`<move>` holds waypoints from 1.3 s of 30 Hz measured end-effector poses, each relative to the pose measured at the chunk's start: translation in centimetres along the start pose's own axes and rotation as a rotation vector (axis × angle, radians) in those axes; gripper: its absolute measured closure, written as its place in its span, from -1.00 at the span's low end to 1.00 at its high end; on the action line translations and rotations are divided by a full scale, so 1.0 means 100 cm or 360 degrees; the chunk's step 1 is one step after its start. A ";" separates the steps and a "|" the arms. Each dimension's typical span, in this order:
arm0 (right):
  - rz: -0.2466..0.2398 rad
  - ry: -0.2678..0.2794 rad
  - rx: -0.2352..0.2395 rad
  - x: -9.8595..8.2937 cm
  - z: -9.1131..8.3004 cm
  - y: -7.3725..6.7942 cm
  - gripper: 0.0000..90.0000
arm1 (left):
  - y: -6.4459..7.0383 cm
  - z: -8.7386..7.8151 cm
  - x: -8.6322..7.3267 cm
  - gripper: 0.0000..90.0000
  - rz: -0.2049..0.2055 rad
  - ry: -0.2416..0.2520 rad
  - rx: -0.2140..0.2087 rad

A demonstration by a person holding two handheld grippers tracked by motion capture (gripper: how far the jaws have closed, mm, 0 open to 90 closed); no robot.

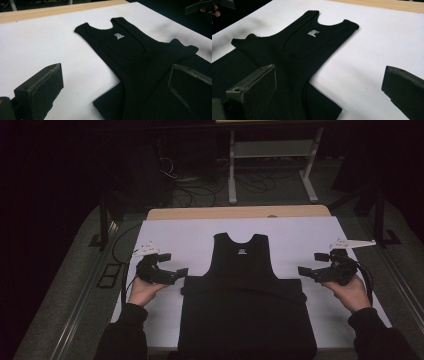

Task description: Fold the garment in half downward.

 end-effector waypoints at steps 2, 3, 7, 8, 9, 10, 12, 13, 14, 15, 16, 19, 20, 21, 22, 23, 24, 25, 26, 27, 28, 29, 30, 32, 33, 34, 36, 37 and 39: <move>-0.0002 -0.0004 -0.0001 0.002 0.002 0.001 -1.00 | -0.002 -0.001 0.001 -1.00 -0.0004 0.0008 0.0004; -0.0009 -0.0002 -0.0005 0.003 0.003 0.001 -1.00 | -0.003 -0.001 0.001 -1.00 -0.0007 0.0009 0.0007; -0.0014 -0.0013 -0.0001 0.005 0.007 0.003 -1.00 | -0.005 -0.001 0.002 -1.00 -0.0007 0.0006 0.0014; -0.0019 -0.0014 0.0000 0.006 0.008 0.003 -1.00 | -0.005 -0.001 0.002 -1.00 -0.0008 0.0005 0.0015; -0.0024 -0.0016 0.0002 0.007 0.008 0.003 -1.00 | -0.005 0.000 0.003 -1.00 -0.0007 0.0007 0.0015; -0.0034 -0.0016 0.0006 0.008 0.010 0.003 -1.00 | -0.006 0.000 0.003 -1.00 -0.0006 0.0004 0.0015; -0.0041 -0.0023 0.0006 0.012 0.012 0.002 -1.00 | -0.006 0.001 0.003 -1.00 -0.0012 -0.0005 0.0020; -0.0049 -0.0022 0.0011 0.014 0.013 0.002 -1.00 | -0.005 0.002 0.002 -1.00 -0.0017 -0.0014 0.0013; -0.0059 -0.0025 0.0018 0.016 0.014 0.001 -1.00 | -0.005 0.003 0.002 -1.00 -0.0018 -0.0020 0.0013; -0.0067 -0.0031 0.0017 0.018 0.016 0.000 -1.00 | -0.005 0.004 0.002 -1.00 -0.0015 -0.0024 0.0017; -0.0078 -0.0034 0.0015 0.021 0.017 -0.001 -1.00 | -0.006 0.004 0.003 -1.00 -0.0015 -0.0021 0.0014; -0.0088 -0.0023 0.0032 0.029 0.021 -0.004 -1.00 | -0.007 0.008 0.005 -1.00 -0.0007 -0.0047 0.0014; -0.0095 -0.0021 0.0038 0.031 0.023 -0.004 -1.00 | -0.008 0.009 0.007 -1.00 0.0003 -0.0052 0.0013; -0.0092 -0.0026 0.0044 0.034 0.025 -0.005 -1.00 | -0.008 0.010 0.008 -1.00 0.0004 -0.0056 0.0013; -0.0094 -0.0031 0.0045 0.036 0.026 -0.005 -1.00 | -0.009 0.011 0.010 -1.00 0.0004 -0.0059 0.0016; -0.0102 -0.0029 0.0051 0.038 0.027 -0.005 -1.00 | -0.009 0.012 0.012 -1.00 0.0001 -0.0048 0.0013; -0.0098 -0.0032 0.0056 0.040 0.029 -0.005 -1.00 | -0.010 0.012 0.014 -1.00 0.0000 -0.0047 0.0010; -0.0105 -0.0031 0.0056 0.041 0.030 -0.005 -1.00 | -0.010 0.013 0.016 -1.00 0.0000 -0.0050 0.0009; -0.0104 -0.0034 0.0058 0.043 0.031 -0.005 -1.00 | -0.010 0.014 0.018 -1.00 0.0009 -0.0052 0.0002; -0.0101 -0.0037 0.0056 0.044 0.031 -0.004 -1.00 | -0.010 0.015 0.020 -1.00 0.0011 -0.0054 0.0000; -0.0103 -0.0036 0.0058 0.045 0.032 -0.004 -1.00 | -0.010 0.016 0.021 -1.00 0.0014 -0.0058 -0.0002; -0.0095 -0.0037 0.0062 0.045 0.033 -0.004 -1.00 | -0.010 0.016 0.023 -1.00 0.0013 -0.0057 -0.0002; -0.0098 -0.0037 0.0060 0.045 0.033 -0.003 -1.00 | -0.011 0.017 0.024 -1.00 0.0019 -0.0066 -0.0005; -0.0094 -0.0040 0.0057 0.046 0.033 -0.001 -1.00 | -0.011 0.020 0.027 -1.00 0.0024 -0.0075 -0.0007; -0.0092 -0.0043 0.0053 0.046 0.034 0.000 -1.00 | -0.011 0.021 0.029 -1.00 0.0024 -0.0083 -0.0007; -0.0089 -0.0049 0.0050 0.046 0.034 0.001 -1.00 | -0.011 0.023 0.030 -1.00 0.0033 -0.0086 -0.0012; -0.0080 -0.0056 0.0045 0.046 0.035 0.004 -1.00 | -0.011 0.025 0.033 -1.00 0.0030 -0.0100 -0.0015; -0.0077 -0.0061 0.0043 0.047 0.035 0.004 -1.00 | -0.010 0.027 0.034 -1.00 0.0029 -0.0100 -0.0027; -0.0078 -0.0063 0.0045 0.049 0.035 0.005 -1.00 | -0.009 0.029 0.037 -1.00 0.0040 -0.0102 -0.0036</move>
Point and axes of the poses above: each handheld gripper's, and its own axes: z roughly forward along the jaws, x roughly out of its top, y roughly to its right, the point moved 5 cm from there along z, roughly forward along the jaws, and after that the axes turned 3 degrees about y, right-handed, at the moved point
